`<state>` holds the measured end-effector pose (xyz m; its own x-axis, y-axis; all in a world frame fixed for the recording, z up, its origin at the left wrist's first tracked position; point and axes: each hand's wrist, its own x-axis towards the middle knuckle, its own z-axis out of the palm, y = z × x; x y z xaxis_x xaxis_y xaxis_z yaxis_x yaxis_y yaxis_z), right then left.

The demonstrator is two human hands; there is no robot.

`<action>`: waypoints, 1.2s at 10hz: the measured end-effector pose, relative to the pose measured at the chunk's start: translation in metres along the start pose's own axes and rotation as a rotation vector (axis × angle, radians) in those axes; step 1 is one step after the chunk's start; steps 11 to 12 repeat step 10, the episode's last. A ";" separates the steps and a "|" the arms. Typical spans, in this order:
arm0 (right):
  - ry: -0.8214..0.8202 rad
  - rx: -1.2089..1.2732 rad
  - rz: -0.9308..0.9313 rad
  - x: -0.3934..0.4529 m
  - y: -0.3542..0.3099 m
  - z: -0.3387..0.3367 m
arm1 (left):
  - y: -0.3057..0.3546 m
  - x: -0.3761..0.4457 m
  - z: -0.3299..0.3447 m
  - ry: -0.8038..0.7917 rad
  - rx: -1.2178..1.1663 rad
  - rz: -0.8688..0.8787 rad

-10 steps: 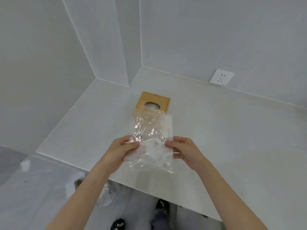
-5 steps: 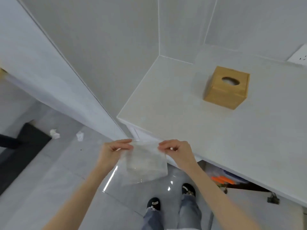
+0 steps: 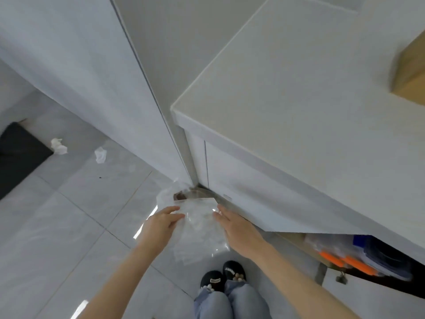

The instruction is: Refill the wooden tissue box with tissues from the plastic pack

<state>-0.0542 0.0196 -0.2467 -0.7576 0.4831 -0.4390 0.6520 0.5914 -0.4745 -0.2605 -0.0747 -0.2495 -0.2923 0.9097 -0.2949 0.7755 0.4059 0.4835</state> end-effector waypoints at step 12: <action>0.157 0.275 0.019 0.079 -0.004 0.012 | 0.015 0.048 0.047 0.075 -0.073 -0.116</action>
